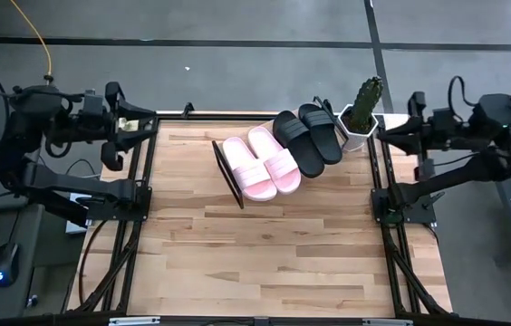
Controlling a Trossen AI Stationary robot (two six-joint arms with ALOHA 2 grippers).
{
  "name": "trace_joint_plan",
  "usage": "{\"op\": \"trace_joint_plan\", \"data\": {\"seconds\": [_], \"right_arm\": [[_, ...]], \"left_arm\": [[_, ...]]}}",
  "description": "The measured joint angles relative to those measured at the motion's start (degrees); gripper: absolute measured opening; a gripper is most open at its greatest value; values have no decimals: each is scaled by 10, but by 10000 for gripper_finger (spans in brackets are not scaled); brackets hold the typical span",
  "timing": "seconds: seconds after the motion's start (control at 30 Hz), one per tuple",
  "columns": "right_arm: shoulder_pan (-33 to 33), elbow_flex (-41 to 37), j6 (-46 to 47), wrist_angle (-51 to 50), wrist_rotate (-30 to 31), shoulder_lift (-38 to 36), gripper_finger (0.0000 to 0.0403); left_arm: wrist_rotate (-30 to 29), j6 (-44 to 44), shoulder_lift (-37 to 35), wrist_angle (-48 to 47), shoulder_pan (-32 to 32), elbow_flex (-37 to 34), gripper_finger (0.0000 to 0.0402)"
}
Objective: Pick and place slides into the shelf
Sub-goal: Return to Home Position
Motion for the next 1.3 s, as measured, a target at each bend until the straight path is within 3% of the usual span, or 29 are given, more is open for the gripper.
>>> {"op": "trace_joint_plan", "data": {"seconds": [0.13, 0.4, 0.8, 1.3], "right_arm": [[0, -27, 10, -8, 0, -25, 0], [0, -148, 7, 73, -9, -120, 0], [0, -407, -49, 369, -81, -292, 0], [0, -664, -87, 688, -115, -414, 0]], "left_arm": [[0, -1, -33, -2, 0, -40, 200], [-24, -16, -106, 31, 0, -132, 200], [-15, -81, -204, 302, 0, -319, 200], [4, -104, -266, 556, 0, -513, 200]]}}
